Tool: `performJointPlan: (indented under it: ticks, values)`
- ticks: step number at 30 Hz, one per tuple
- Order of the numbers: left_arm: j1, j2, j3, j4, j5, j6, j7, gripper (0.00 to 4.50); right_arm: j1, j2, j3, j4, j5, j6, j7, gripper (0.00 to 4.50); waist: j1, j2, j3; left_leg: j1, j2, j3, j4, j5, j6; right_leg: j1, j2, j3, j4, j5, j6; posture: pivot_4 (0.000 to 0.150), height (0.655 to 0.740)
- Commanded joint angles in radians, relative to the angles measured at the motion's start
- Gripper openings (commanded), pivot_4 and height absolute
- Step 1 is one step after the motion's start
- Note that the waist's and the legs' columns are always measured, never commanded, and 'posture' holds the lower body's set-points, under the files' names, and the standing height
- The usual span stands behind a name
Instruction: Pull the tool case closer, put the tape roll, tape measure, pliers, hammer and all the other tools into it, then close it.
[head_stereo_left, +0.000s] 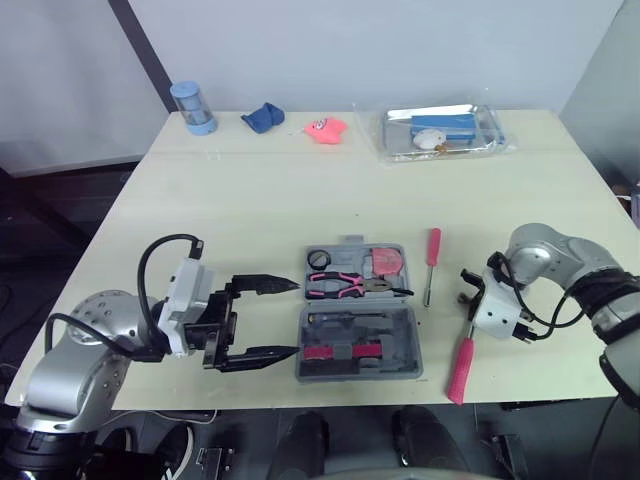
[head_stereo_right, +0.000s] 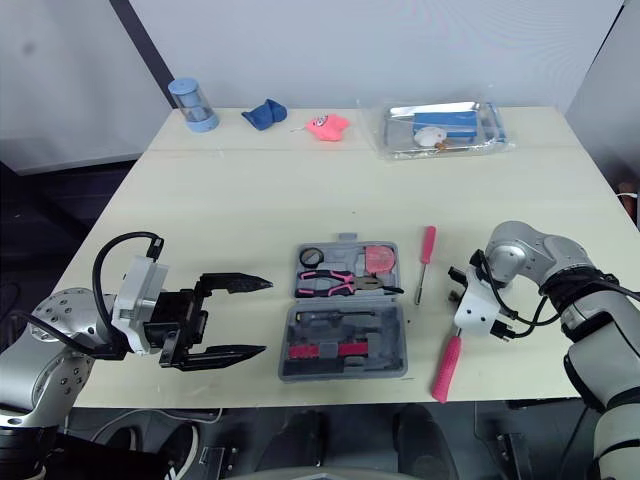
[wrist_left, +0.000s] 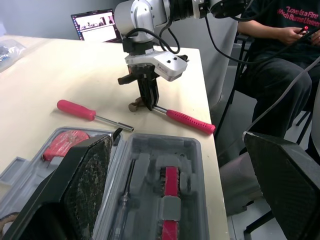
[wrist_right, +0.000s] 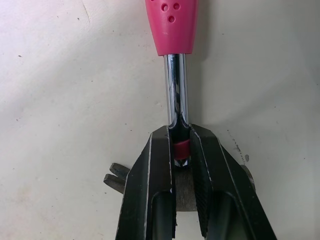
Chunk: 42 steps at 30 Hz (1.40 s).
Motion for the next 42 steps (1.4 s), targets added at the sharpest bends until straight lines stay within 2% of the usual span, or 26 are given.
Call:
performJointPlan:
  ticks: [1, 5, 8, 12, 24, 28, 32, 42]
  values:
    - [0.000, 0.000, 0.009, -0.040, -0.013, -0.002, 0.003, 4.50, 0.024, -0.045, -0.026, -0.051, 0.061, 0.072, 0.053, 0.05, 0.001, 0.000, 0.000, 0.000, 0.000, 0.000, 0.000, 0.000, 0.000, 0.000, 0.000, 0.000, 0.000, 0.000, 0.000, 0.150, 0.7400]
    - [0.000, 0.000, 0.008, -0.042, -0.014, -0.002, 0.005, 4.50, 0.076, -0.115, -0.071, -0.159, 0.182, 0.189, 0.132, 0.05, 0.009, 0.002, 0.002, -0.001, -0.001, 0.000, 0.000, 0.000, 0.001, 0.000, -0.001, 0.000, 0.000, 0.000, 0.000, 0.150, 0.7400]
    - [0.002, -0.001, 0.008, -0.045, -0.014, -0.003, 0.007, 4.50, 0.147, -0.182, -0.135, -0.282, 0.285, 0.358, 0.175, 0.05, 0.007, 0.004, 0.003, -0.001, -0.001, 0.000, 0.000, -0.001, 0.001, 0.000, 0.000, 0.000, 0.000, 0.000, 0.000, 0.150, 0.7400]
    - [0.001, -0.008, 0.000, -0.046, -0.013, -0.005, 0.012, 4.50, 0.313, -0.247, -0.307, -0.553, 0.369, 0.861, 0.076, 0.05, 0.015, 0.005, 0.004, -0.001, -0.001, -0.001, 0.000, -0.001, 0.001, -0.001, -0.001, 0.000, 0.000, 0.000, 0.000, 0.150, 0.7400]
    - [-0.024, -0.002, -0.001, -0.023, -0.020, 0.001, -0.015, 4.50, 0.688, -0.224, -0.624, -1.148, 0.533, 1.931, -0.244, 0.05, 0.032, 0.005, 0.004, -0.003, -0.001, -0.001, 0.001, -0.001, 0.001, -0.001, -0.001, -0.001, 0.000, 0.000, 0.000, 0.150, 0.7400]
    - [-0.031, -0.015, -0.006, -0.028, -0.030, 0.011, -0.014, 4.50, 0.688, -0.100, -0.692, -1.249, 0.527, 2.345, -0.447, 0.05, 0.027, 0.005, 0.004, -0.002, -0.001, -0.001, 0.000, -0.001, 0.002, -0.001, 0.000, -0.001, 0.000, 0.000, 0.000, 0.150, 0.7400]
    - [-0.041, -0.018, -0.009, -0.023, -0.033, 0.015, -0.020, 4.50, 0.672, 0.086, -0.787, -1.324, 0.518, 2.569, -0.612, 0.05, 0.027, 0.005, 0.004, -0.002, -0.001, -0.001, 0.000, -0.001, 0.002, -0.001, 0.000, -0.001, 0.000, 0.000, 0.000, 0.150, 0.7400]
    - [-0.061, 0.009, -0.013, -0.014, -0.051, 0.030, -0.087, 4.50, 0.773, 0.369, -0.884, -1.433, 0.572, 2.610, -0.884, 0.05, 0.024, 0.005, 0.004, -0.003, -0.001, -0.002, -0.001, -0.001, 0.002, -0.001, 0.000, -0.002, 0.000, 0.000, 0.000, 0.150, 0.7400]
